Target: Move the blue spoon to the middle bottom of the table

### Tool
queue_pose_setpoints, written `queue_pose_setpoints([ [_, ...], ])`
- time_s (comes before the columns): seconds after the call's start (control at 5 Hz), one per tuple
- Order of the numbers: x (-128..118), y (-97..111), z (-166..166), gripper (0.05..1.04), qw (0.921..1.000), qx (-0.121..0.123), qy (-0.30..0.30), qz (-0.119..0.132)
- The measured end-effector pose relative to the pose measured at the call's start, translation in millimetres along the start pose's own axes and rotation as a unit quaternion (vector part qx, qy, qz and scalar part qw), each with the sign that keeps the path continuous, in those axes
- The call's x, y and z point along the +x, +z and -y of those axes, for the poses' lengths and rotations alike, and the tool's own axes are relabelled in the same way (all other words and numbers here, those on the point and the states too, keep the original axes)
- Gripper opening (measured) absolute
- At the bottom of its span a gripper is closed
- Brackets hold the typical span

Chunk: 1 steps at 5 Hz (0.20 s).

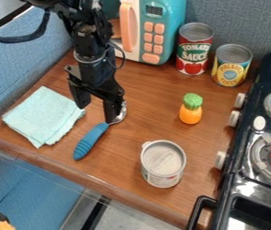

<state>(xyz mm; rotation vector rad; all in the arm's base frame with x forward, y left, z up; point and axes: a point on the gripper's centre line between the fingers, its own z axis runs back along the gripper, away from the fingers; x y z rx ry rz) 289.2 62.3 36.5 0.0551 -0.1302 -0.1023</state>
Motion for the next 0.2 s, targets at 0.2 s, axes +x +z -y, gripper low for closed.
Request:
queue_pose_setpoints([
  [0.2,0.6,0.3,-0.7,1.001,1.0,0.001,0.001,0.001],
])
